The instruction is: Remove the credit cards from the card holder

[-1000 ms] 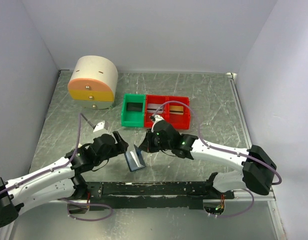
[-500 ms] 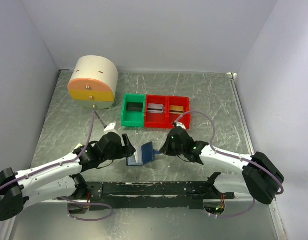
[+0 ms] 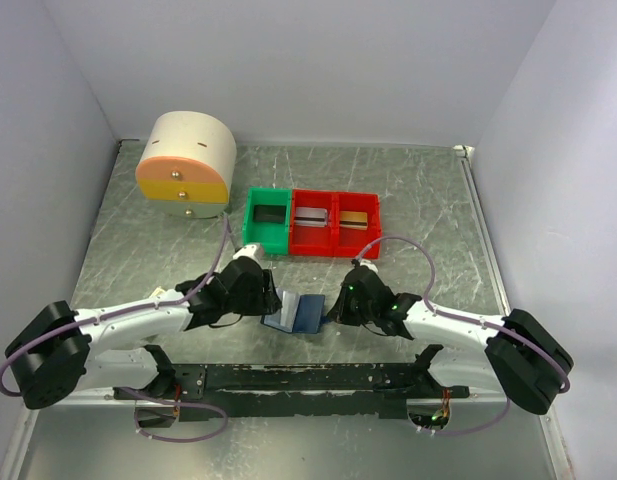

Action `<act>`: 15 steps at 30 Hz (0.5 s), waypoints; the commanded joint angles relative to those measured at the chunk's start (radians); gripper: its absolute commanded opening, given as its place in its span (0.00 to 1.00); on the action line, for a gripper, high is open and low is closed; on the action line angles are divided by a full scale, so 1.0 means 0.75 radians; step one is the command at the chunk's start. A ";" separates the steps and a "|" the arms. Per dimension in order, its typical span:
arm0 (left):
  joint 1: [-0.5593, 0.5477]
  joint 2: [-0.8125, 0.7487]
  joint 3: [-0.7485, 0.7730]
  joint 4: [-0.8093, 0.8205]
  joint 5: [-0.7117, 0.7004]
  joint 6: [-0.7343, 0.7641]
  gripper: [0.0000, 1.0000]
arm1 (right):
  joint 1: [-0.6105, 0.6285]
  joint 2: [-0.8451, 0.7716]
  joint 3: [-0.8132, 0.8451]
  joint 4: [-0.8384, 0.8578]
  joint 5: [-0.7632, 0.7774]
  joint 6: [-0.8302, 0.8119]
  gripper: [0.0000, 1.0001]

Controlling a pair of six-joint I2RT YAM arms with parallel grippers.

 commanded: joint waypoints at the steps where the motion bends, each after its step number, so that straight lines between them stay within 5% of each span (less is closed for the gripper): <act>1: -0.006 -0.035 0.050 -0.020 -0.006 0.024 0.64 | -0.006 0.017 0.031 0.006 0.024 -0.015 0.00; 8: -0.009 -0.191 0.057 -0.078 -0.069 0.041 0.76 | -0.006 0.034 0.067 -0.039 0.068 -0.032 0.00; 15: -0.008 -0.076 0.081 -0.026 0.029 0.077 0.74 | -0.006 0.035 0.091 -0.050 0.082 -0.036 0.00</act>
